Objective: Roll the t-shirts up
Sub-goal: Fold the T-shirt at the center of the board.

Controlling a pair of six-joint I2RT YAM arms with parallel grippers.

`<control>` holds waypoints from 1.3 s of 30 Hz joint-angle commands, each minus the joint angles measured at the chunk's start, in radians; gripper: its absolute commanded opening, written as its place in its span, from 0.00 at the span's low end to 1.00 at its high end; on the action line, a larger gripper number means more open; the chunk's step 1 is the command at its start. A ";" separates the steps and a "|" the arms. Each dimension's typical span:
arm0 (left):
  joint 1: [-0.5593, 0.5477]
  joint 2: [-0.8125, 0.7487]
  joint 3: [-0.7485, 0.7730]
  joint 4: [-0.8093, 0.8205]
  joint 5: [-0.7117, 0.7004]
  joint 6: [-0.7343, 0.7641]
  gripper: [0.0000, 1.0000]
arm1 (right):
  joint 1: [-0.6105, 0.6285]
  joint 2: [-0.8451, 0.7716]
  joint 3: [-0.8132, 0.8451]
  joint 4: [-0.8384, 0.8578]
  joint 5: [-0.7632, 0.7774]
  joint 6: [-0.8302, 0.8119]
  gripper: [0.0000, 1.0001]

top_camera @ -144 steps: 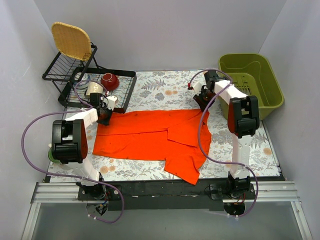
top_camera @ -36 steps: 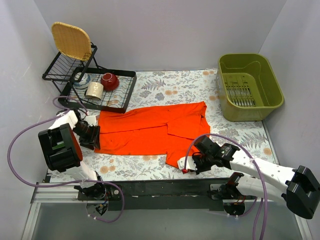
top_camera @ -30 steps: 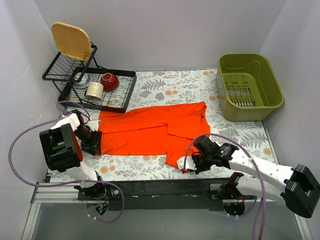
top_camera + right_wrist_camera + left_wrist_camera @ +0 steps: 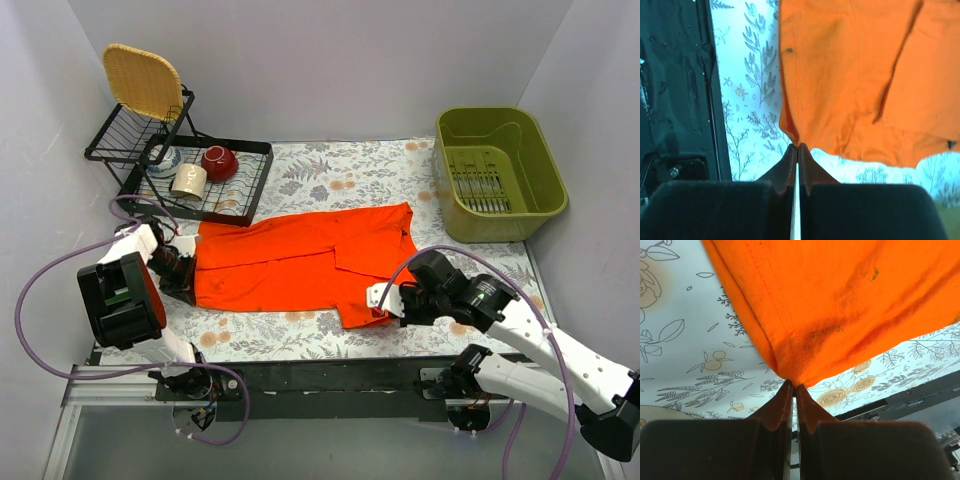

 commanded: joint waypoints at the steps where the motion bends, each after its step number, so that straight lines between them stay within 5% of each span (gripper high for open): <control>1: -0.003 -0.071 0.032 -0.007 0.047 -0.014 0.00 | -0.062 -0.030 0.050 -0.111 0.077 0.074 0.01; 25: -0.003 -0.095 0.118 0.136 0.105 -0.086 0.00 | -0.284 0.176 0.243 0.130 0.266 -0.019 0.01; 39: -0.008 0.006 0.221 0.193 0.116 -0.119 0.00 | -0.367 0.398 0.363 0.246 0.222 -0.145 0.01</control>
